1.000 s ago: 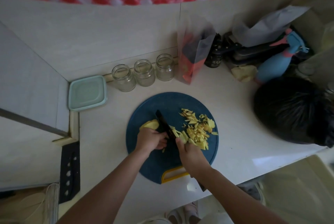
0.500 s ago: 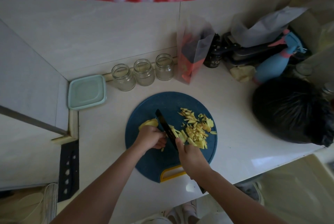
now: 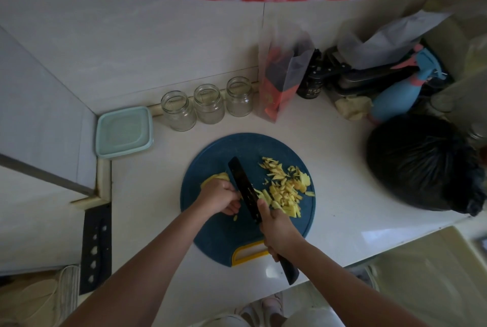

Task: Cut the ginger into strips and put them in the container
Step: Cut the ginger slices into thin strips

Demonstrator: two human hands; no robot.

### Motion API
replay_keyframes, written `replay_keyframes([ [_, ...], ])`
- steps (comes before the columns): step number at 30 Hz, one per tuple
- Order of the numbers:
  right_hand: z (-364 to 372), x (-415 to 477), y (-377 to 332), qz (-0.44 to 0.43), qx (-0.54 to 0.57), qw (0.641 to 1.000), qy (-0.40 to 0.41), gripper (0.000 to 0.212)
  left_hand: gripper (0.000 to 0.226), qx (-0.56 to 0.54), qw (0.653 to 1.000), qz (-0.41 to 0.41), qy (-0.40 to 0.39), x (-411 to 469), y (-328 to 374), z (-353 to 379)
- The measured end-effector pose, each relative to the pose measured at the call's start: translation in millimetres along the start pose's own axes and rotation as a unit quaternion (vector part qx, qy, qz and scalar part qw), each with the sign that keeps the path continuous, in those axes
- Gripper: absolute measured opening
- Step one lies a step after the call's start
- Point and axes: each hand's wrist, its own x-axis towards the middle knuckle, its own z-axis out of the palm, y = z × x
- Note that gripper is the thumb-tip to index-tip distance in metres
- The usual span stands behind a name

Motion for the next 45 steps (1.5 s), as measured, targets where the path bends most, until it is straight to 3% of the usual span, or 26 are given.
replay_keyframes([
  [12,1.4,3.8,-3.2,-0.025,-0.081,0.996,0.023,0.061,0.011,0.006,1.0,-0.02,-0.006,5.3,1.8,-0.7],
  [19,1.3,7.4,-5.9,0.012,-0.036,0.999,0.003,0.054,0.012,0.006,0.998,-0.056,-0.021,8.3,7.8,-2.0],
  [32,13.2,30.9,-18.0,-0.052,-0.075,0.993,0.077,0.053,0.019,0.04,0.995,-0.087,-0.019,8.3,19.7,-2.0],
  [36,13.1,41.2,-30.5,-0.081,-0.122,0.985,0.093,0.053,0.026,0.073,0.994,-0.079,-0.008,6.4,21.7,-0.8],
  [42,-9.7,23.0,-3.1,-0.039,-0.063,0.992,0.1,0.056,0.028,0.135,0.988,-0.068,0.012,6.0,14.3,-4.5],
  [45,-20.1,14.0,5.9,-0.037,-0.04,0.994,0.097,0.06,0.022,0.078,0.996,-0.017,0.039,1.7,14.0,0.1],
])
